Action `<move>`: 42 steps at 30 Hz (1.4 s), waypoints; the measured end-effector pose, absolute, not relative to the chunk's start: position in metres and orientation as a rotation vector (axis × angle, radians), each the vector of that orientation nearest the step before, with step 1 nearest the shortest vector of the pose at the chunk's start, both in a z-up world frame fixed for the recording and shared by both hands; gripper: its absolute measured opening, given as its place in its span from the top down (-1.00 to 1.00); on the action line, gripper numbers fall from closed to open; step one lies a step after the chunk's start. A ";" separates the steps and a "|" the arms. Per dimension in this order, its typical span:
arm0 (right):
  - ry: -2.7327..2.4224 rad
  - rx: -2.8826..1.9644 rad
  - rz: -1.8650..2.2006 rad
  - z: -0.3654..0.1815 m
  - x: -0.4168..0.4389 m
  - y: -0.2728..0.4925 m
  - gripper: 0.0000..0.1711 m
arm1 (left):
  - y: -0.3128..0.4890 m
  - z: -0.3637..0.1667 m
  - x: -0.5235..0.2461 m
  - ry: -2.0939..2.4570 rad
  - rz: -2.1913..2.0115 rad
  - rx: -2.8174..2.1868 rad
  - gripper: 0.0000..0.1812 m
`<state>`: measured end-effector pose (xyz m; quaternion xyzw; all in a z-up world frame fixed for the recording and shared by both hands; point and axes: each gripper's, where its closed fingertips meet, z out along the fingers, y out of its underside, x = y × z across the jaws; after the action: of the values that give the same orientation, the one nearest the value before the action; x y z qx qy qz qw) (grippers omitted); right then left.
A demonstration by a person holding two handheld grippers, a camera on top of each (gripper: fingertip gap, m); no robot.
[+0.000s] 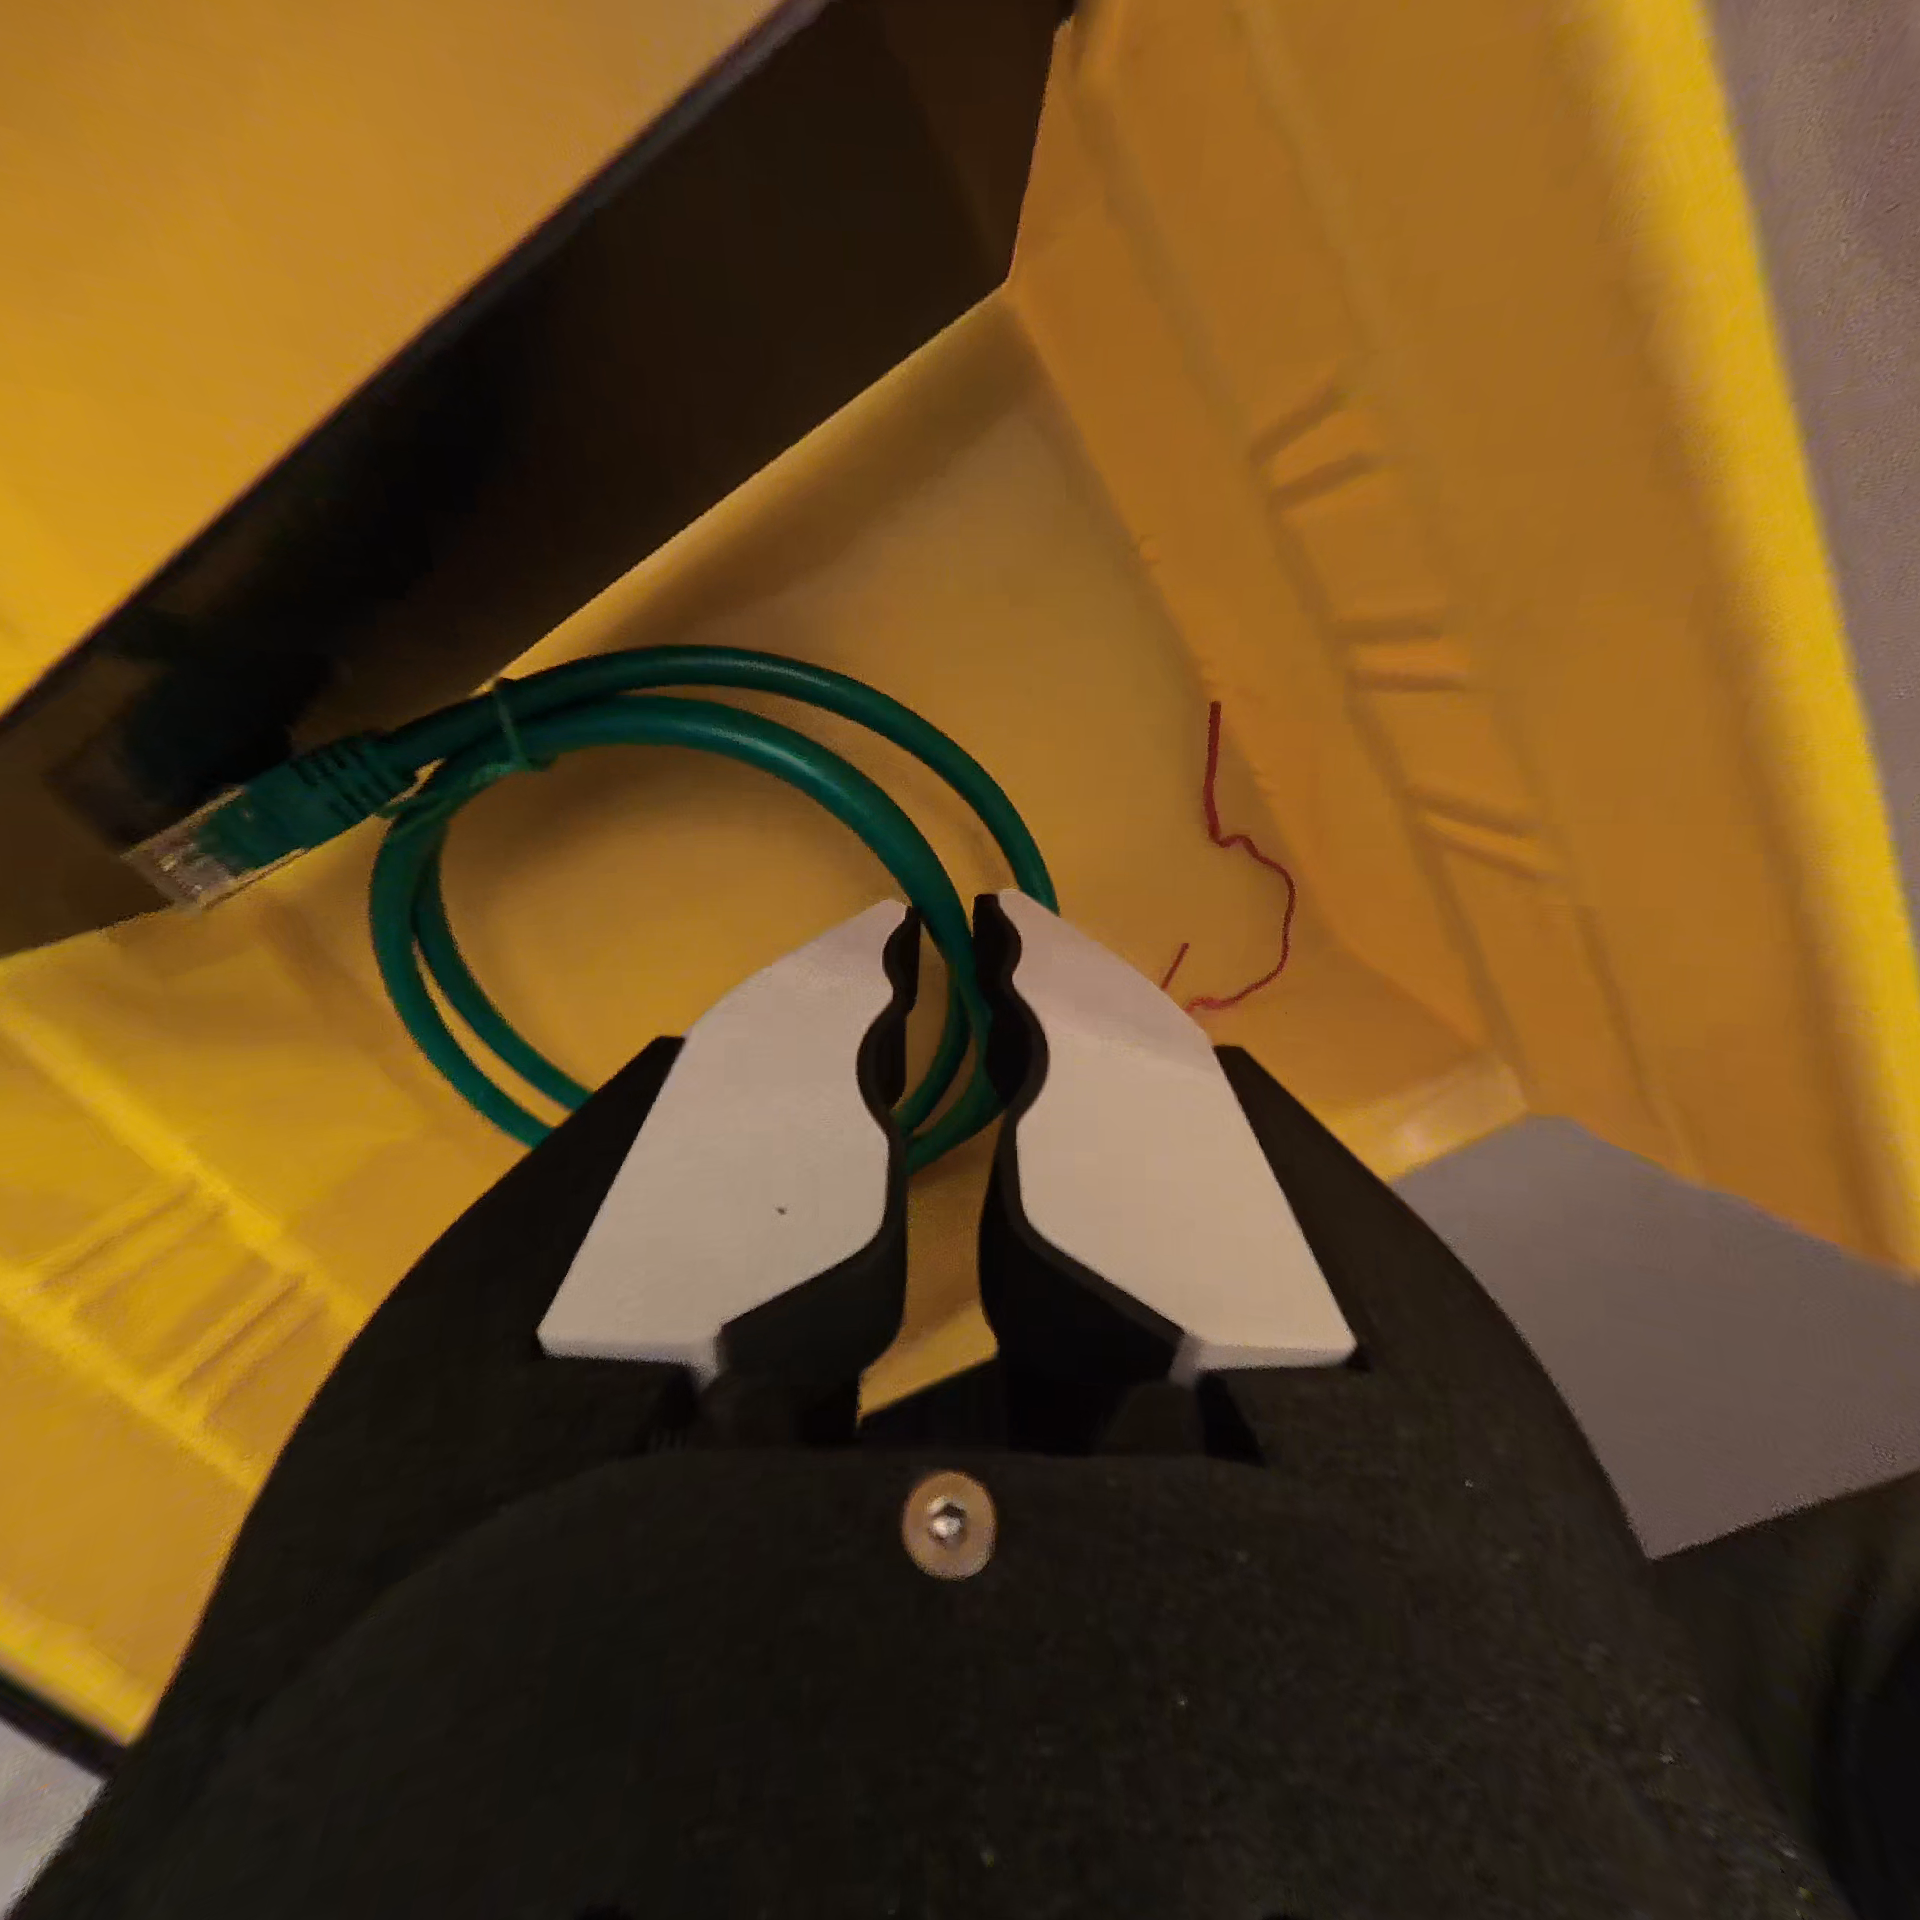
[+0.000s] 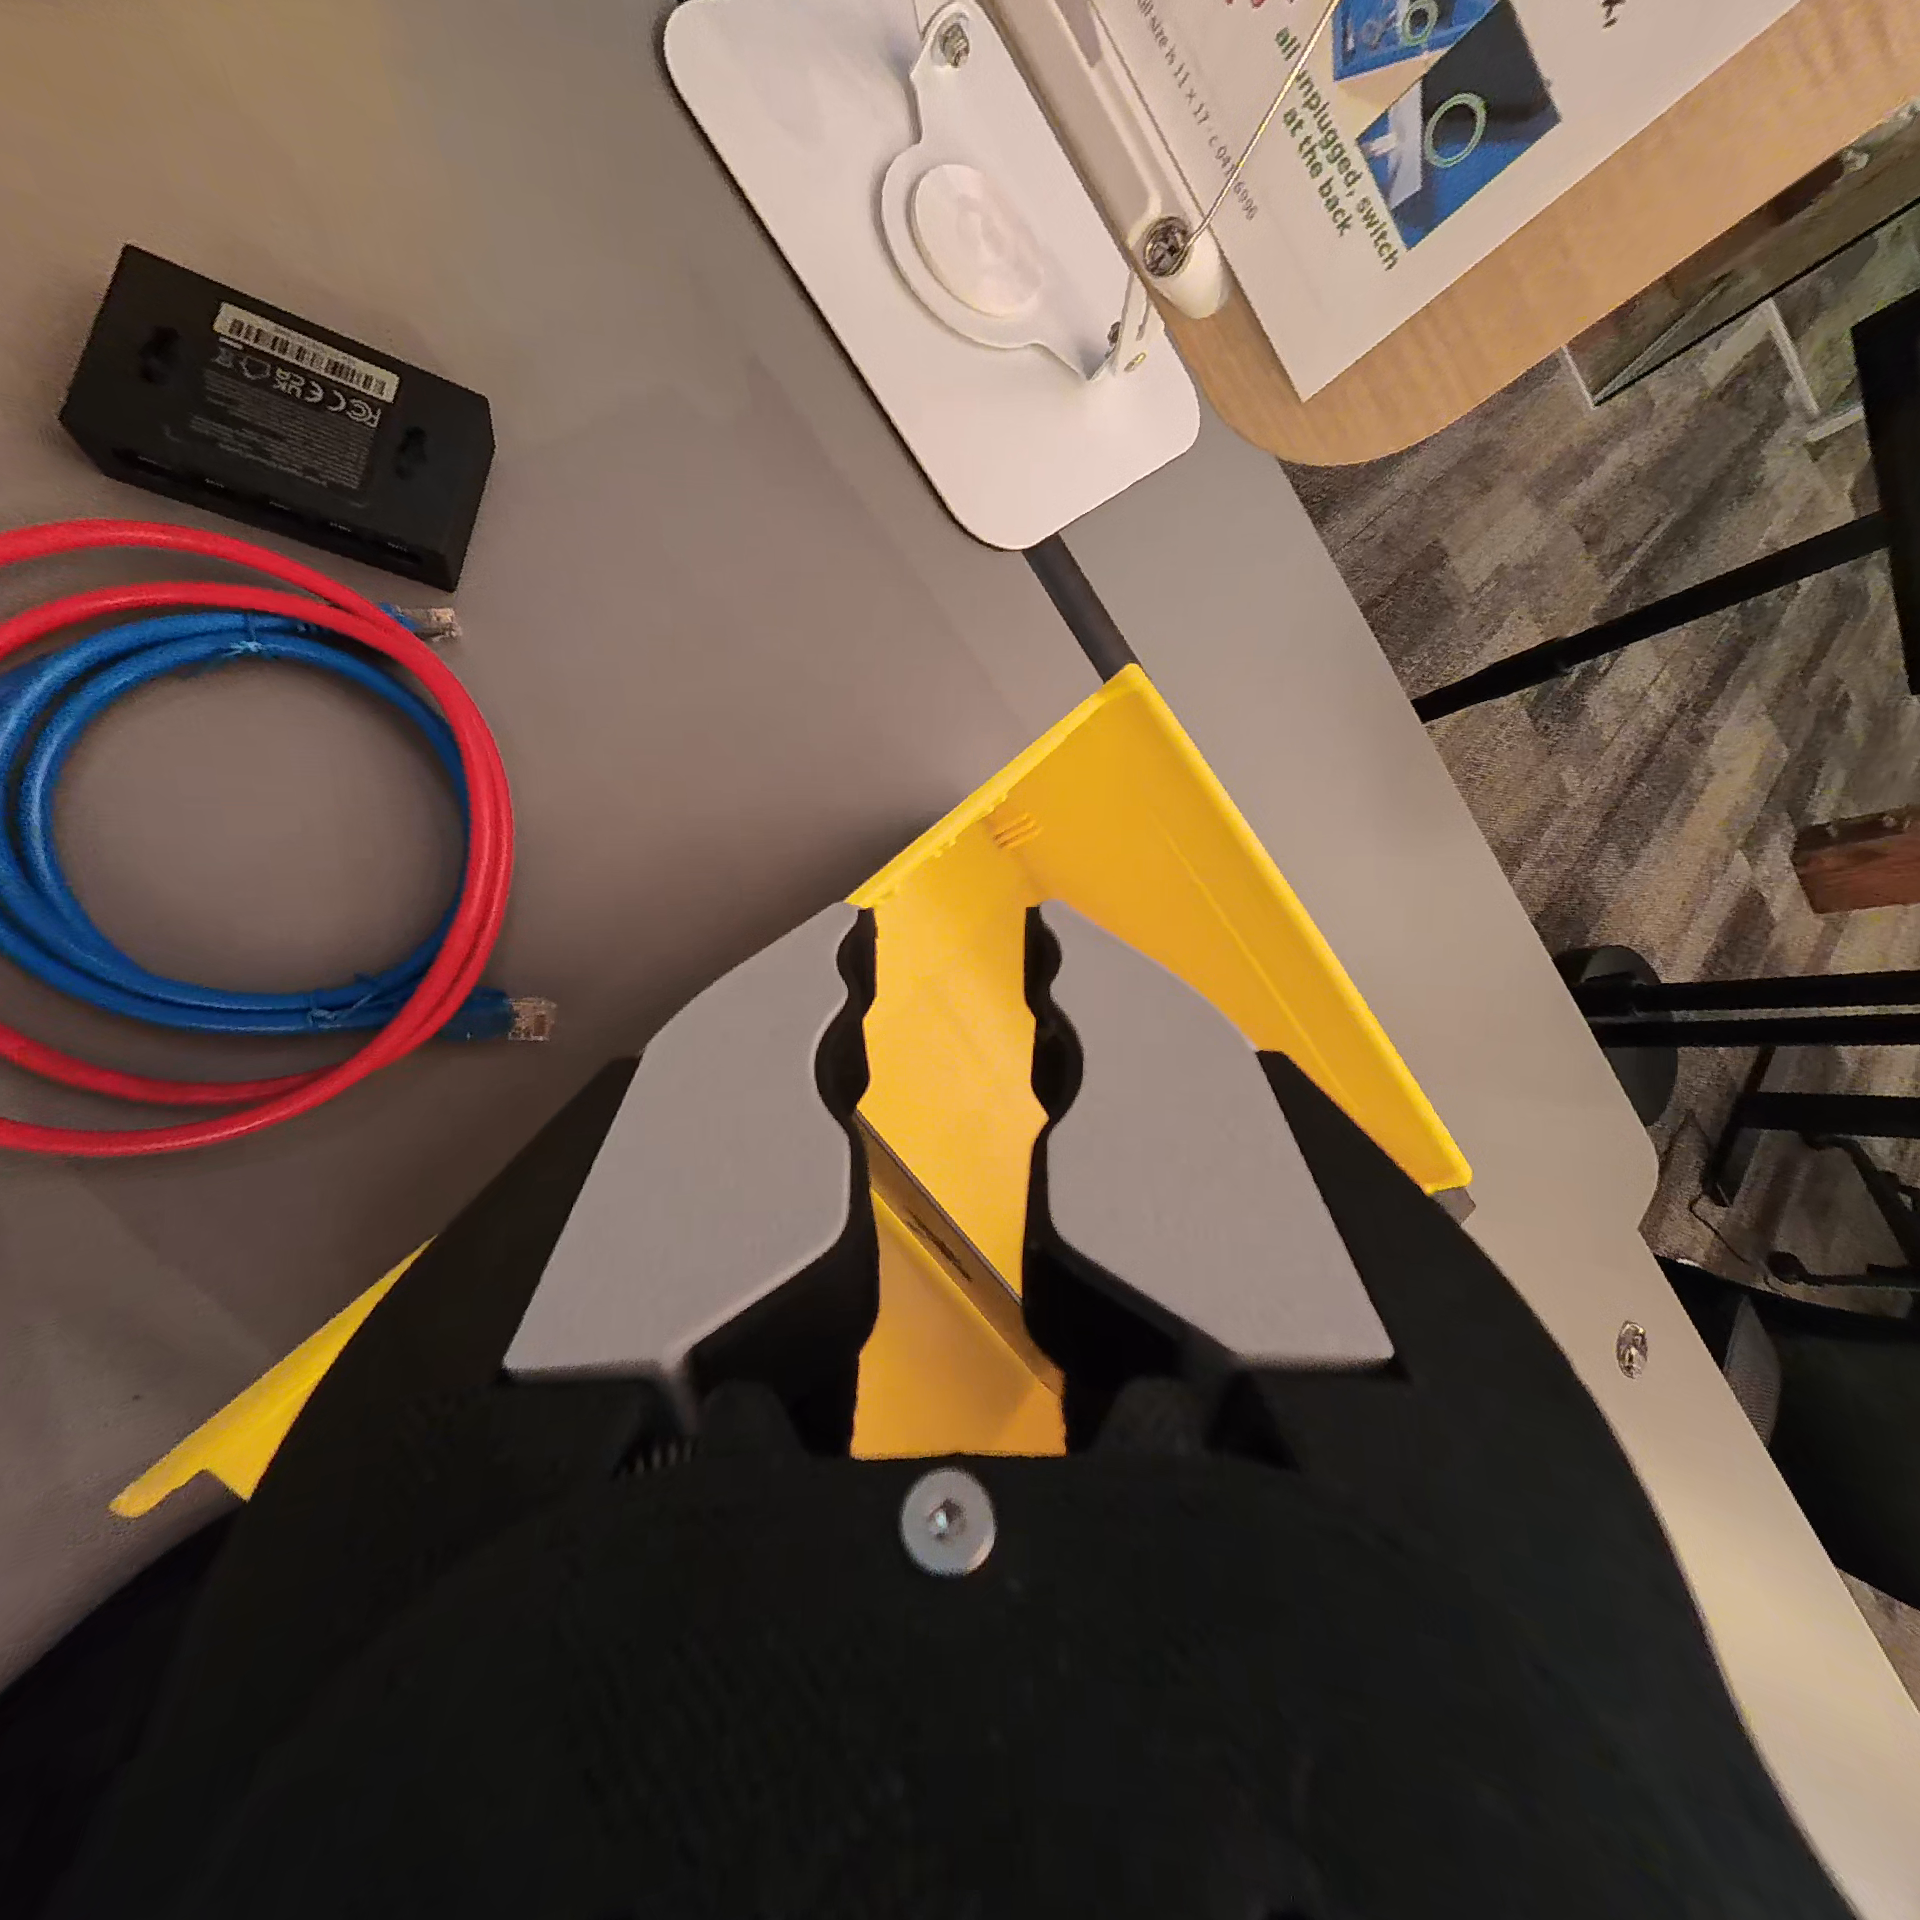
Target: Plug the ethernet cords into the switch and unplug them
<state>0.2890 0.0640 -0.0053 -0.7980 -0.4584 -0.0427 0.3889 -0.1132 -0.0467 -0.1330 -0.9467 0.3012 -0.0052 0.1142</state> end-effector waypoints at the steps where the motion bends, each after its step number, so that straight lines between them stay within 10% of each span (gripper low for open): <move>1: -1.164 -2.027 -0.107 -0.005 0.289 0.064 0.67 | -0.048 -0.124 -0.115 0.875 -0.021 -2.761 0.89; 16: -1.142 -2.027 -0.123 0.000 0.296 0.065 0.67 | -0.084 0.067 -0.037 0.991 -0.112 -2.081 0.92; 42: -0.885 -1.967 -0.218 0.043 0.332 0.071 0.67 | -0.065 -0.069 0.181 1.617 -0.154 -1.894 0.76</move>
<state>0.3320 0.0707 0.0430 -0.8019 -0.3609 -0.0887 0.4678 0.1808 -0.0652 -0.0695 -0.7198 0.6144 -0.0586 0.3177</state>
